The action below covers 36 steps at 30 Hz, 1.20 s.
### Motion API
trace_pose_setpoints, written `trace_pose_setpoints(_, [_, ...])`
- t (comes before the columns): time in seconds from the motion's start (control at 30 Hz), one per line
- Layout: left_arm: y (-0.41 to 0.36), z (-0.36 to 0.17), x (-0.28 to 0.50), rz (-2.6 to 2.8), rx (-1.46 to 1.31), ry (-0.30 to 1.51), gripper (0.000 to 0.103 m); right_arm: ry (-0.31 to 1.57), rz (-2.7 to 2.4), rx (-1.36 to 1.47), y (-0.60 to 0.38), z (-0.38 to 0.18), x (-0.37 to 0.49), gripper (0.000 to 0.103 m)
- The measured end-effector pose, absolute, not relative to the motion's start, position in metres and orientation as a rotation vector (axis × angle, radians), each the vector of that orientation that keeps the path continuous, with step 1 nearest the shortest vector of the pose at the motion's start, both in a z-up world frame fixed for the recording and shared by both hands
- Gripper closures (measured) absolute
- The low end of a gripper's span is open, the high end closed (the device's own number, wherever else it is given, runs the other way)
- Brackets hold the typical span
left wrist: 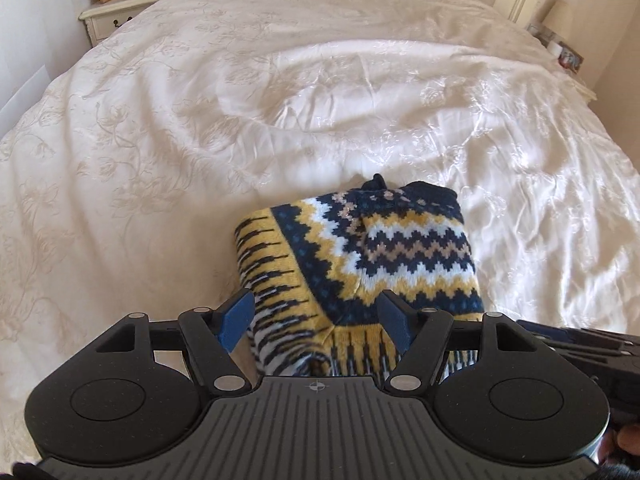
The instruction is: Fold small clothes
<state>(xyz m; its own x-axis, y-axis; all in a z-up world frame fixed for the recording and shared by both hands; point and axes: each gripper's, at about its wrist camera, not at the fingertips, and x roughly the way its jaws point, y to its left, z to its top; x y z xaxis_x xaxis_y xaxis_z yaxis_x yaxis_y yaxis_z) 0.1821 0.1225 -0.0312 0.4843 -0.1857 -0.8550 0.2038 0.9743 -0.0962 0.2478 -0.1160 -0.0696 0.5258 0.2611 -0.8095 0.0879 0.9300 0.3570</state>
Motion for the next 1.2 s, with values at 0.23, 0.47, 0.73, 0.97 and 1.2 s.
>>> trace_pose_setpoints(0.23, [0.143,-0.100,0.192,-0.147,0.038,1.261,0.036,1.007,0.111,0.353,-0.123,-0.074,0.253,0.048])
trace_pose_setpoints(0.47, [0.173,-0.111,0.175,-0.131,-0.081,1.287,0.034,1.014,0.083,0.357,-0.134,-0.087,0.287,0.047])
trace_pose_setpoints(0.73, [0.171,-0.108,0.172,-0.135,-0.070,1.274,0.034,1.101,0.076,0.352,-0.131,-0.124,0.344,0.044])
trace_pose_setpoints(0.97, [0.174,-0.108,0.170,-0.140,-0.077,1.270,0.033,1.146,0.117,0.289,-0.114,-0.137,0.375,0.042])
trace_pose_setpoints(1.2, [0.185,-0.091,0.163,-0.189,-0.130,1.221,0.035,1.087,0.139,0.314,-0.129,-0.123,0.362,0.037])
